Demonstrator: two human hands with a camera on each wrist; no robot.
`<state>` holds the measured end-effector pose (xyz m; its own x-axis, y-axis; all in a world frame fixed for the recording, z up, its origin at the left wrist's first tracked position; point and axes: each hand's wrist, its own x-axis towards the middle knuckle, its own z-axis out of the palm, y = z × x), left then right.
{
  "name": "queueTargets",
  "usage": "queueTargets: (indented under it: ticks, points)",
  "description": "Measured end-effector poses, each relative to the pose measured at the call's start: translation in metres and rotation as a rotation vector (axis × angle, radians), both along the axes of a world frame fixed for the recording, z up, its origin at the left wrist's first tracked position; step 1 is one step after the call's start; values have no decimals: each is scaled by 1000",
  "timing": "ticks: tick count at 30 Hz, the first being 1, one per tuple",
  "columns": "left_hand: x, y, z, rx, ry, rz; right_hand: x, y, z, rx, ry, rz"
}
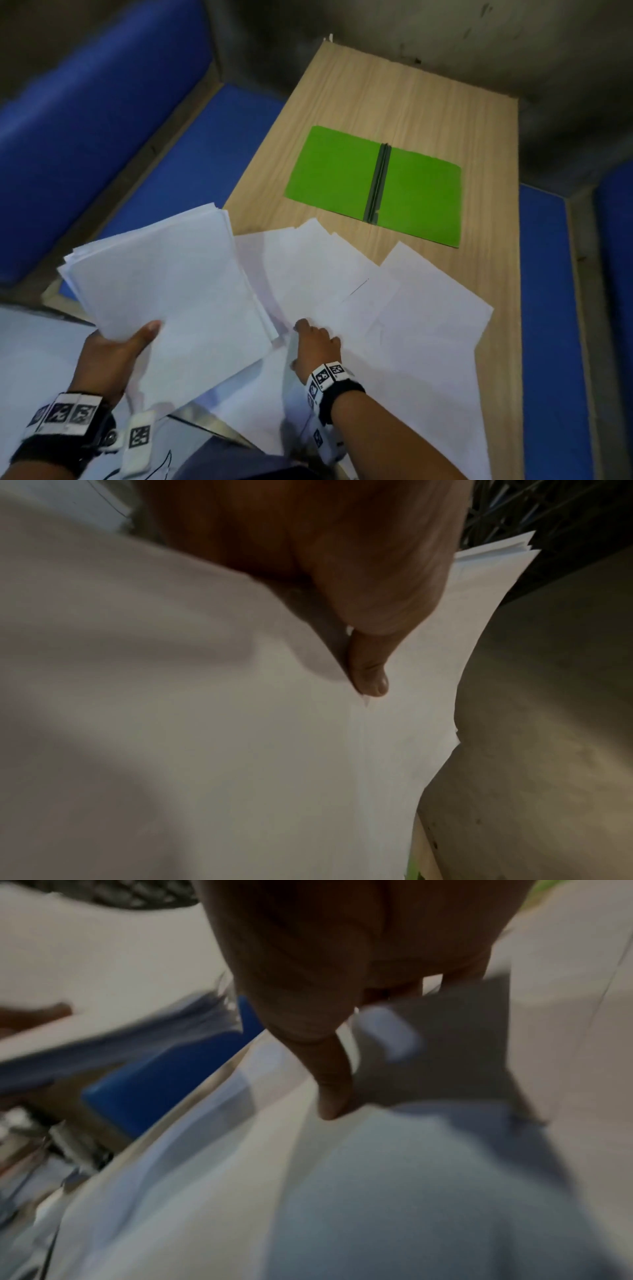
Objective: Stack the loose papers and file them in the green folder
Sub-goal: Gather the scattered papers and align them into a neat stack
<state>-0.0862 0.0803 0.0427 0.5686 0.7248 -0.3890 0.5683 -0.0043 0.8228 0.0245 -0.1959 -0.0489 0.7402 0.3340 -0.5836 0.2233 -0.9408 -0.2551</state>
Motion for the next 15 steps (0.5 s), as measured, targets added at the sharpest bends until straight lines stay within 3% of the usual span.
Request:
queueTargets:
  ticks: [3,7,10,15]
  points:
    - [-5,9,-6,-43,-6,42,5,1,1,190,104,-144]
    - [-5,21,-6,-87,-24,85,28,-7,8,369,203,-642]
    - [-4,28,-4,-95,-21,87,49,-13,10,321,208,-879]
    - [-2,39,-14,-101,-5,55,66,-9,6,261,205,-1060]
